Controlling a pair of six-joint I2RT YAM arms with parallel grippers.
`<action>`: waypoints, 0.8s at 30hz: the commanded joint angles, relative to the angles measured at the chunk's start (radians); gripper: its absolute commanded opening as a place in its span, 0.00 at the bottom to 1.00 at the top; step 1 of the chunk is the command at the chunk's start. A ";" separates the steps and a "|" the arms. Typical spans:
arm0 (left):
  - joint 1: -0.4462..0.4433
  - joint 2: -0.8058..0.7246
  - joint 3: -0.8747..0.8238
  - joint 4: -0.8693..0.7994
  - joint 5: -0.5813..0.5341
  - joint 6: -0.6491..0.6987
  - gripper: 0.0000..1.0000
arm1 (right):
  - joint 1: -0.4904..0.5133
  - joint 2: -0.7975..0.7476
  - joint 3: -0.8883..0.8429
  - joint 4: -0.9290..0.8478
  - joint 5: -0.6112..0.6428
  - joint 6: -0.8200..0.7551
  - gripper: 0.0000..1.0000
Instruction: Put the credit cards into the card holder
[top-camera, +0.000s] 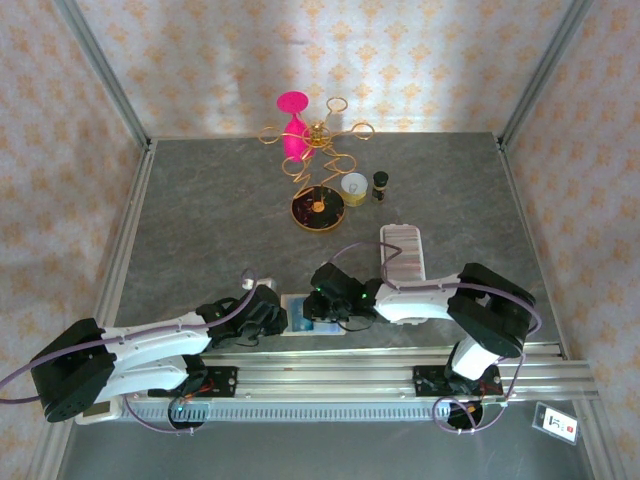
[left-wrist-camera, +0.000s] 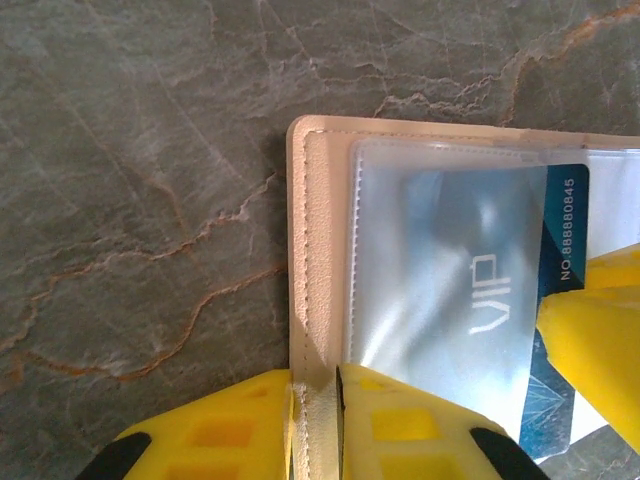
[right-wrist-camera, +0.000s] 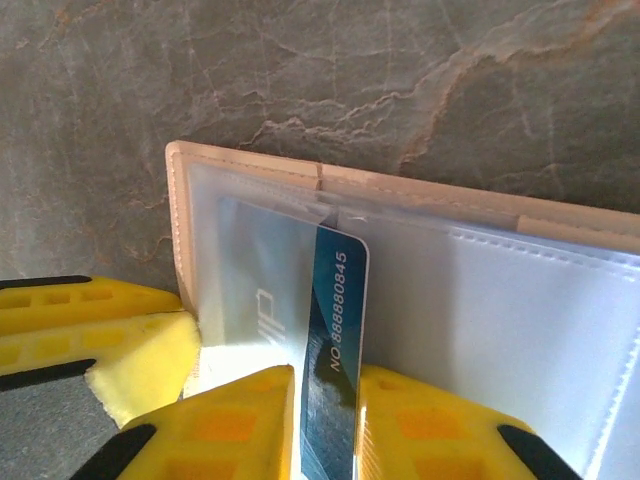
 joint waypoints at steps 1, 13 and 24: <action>-0.010 0.006 -0.019 -0.004 0.007 -0.011 0.17 | 0.008 -0.008 0.025 -0.046 0.046 -0.023 0.23; -0.012 0.002 -0.026 0.005 0.010 -0.017 0.17 | 0.009 -0.049 -0.030 -0.031 0.048 0.001 0.13; -0.013 -0.012 -0.034 0.012 0.012 -0.025 0.18 | 0.030 -0.008 0.011 -0.019 0.030 -0.002 0.09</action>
